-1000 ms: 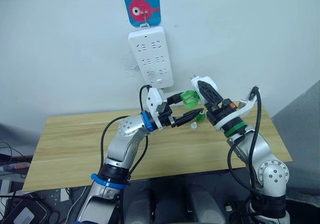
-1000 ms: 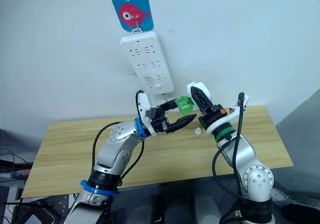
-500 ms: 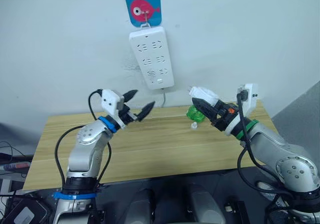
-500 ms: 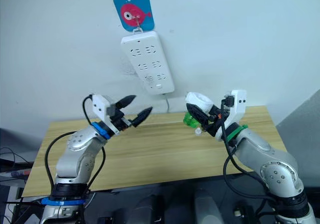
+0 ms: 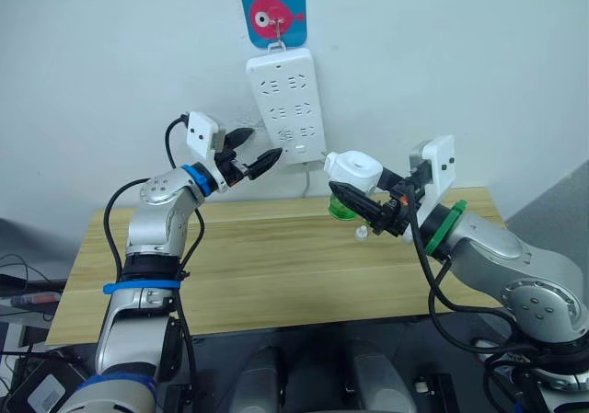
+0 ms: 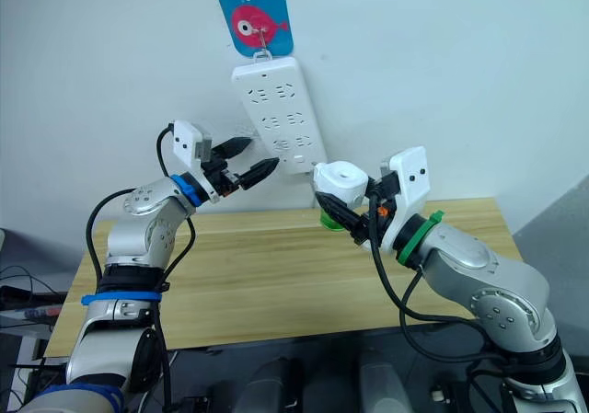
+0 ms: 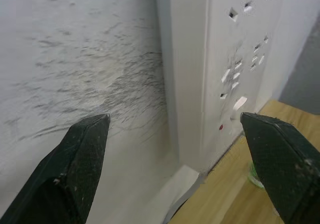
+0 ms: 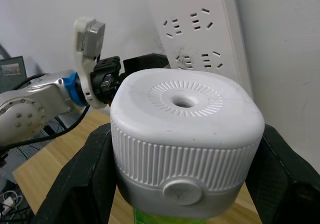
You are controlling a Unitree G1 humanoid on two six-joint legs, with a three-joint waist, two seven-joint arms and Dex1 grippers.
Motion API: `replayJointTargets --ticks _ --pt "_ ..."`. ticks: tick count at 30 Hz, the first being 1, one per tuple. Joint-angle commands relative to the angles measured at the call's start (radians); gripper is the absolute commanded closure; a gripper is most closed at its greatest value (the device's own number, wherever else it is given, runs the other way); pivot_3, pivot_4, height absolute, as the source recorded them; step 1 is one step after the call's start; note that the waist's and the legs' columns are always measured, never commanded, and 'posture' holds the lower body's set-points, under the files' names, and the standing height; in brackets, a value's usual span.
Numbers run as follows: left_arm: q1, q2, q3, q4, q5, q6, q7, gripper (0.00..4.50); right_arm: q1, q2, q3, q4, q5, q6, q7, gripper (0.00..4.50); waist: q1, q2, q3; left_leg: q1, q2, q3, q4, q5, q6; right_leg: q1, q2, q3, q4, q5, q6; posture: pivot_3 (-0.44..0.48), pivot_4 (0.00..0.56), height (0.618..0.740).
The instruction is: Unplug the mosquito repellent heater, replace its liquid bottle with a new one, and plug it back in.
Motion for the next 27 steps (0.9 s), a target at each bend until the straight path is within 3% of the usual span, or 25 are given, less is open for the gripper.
replayJointTargets --ticks 1,11,21,27 --pt "-0.055 -0.005 -0.012 0.042 0.004 -0.033 -0.061 0.09 -0.010 -0.001 -0.028 -0.061 -0.008 0.004 0.002 1.46 -0.001 0.000 0.000 0.000 0.000 0.000 0.000 0.000 0.000 0.000 0.000 0.000 0.000 0.000 0.000 -0.221 0.211 0.740" --pt "-0.173 -0.024 -0.012 0.188 0.016 -0.102 -0.155 0.09 0.009 -0.013 -0.060 -0.084 -0.013 0.028 -0.005 1.46 0.001 0.000 0.000 -0.001 -0.001 -0.001 0.001 0.000 0.000 0.000 -0.001 -0.001 0.000 0.000 0.000 -0.250 0.207 0.740" --pt "-0.175 -0.032 -0.004 0.150 -0.005 -0.052 -0.187 3.08 -0.032 -0.002 -0.056 -0.074 -0.051 0.049 -0.010 1.46 -0.014 0.000 0.000 -0.001 -0.001 -0.001 0.000 0.000 0.000 0.000 0.000 -0.001 0.000 0.000 0.000 -0.246 0.200 0.740" --pt "-0.151 -0.017 -0.003 0.101 -0.007 0.007 -0.179 3.19 -0.191 0.012 0.016 -0.014 -0.182 0.129 -0.062 1.46 -0.018 0.000 0.000 -0.001 -0.001 -0.001 0.001 0.000 0.000 0.000 0.000 -0.001 0.001 0.000 0.000 -0.242 0.198 0.740"
